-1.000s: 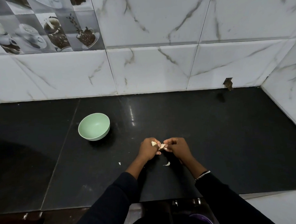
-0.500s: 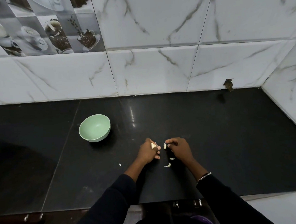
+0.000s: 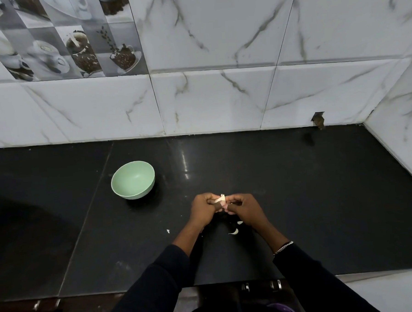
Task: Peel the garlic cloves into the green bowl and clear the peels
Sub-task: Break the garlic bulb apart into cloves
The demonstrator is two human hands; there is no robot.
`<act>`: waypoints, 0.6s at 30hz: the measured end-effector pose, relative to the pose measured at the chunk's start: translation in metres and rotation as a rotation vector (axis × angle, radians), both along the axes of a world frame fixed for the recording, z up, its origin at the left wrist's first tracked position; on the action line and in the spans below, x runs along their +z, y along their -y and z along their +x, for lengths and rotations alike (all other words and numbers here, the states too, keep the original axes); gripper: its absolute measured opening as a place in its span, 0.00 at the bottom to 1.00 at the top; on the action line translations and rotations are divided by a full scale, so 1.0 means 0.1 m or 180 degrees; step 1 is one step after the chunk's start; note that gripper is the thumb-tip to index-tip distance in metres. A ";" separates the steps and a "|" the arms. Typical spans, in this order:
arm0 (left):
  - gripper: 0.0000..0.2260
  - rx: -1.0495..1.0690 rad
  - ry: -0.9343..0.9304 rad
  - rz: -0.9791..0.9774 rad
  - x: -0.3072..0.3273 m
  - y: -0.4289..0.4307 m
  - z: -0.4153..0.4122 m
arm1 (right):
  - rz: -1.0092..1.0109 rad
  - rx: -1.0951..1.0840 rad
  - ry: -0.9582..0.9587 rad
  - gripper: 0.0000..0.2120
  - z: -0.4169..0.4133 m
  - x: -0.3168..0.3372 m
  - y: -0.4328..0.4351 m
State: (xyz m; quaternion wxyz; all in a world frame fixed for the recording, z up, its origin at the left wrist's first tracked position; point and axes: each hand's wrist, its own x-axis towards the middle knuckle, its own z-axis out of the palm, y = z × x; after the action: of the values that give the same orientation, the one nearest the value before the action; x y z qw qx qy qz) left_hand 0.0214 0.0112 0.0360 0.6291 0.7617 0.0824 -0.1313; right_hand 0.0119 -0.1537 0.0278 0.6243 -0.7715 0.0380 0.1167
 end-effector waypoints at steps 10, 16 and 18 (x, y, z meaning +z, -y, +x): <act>0.05 0.0114 0.0350 0.0533 0.12 0.06 0.01 | -0.0193 -0.0402 0.0147 0.05 -0.04 0.16 -0.11; 0.06 0.0225 0.0473 0.0808 0.13 0.09 -0.01 | -0.0315 -0.0301 0.0214 0.07 -0.06 0.15 -0.10; 0.06 0.0293 0.0424 0.0756 0.13 0.09 -0.01 | -0.0438 -0.0323 0.0264 0.08 -0.07 0.16 -0.09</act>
State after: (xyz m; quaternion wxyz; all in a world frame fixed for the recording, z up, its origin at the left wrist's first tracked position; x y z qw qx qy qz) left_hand 0.0204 0.0021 0.0489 0.5440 0.8332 0.0903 -0.0408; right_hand 0.0045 -0.1444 0.0436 0.5759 -0.8138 0.0590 0.0499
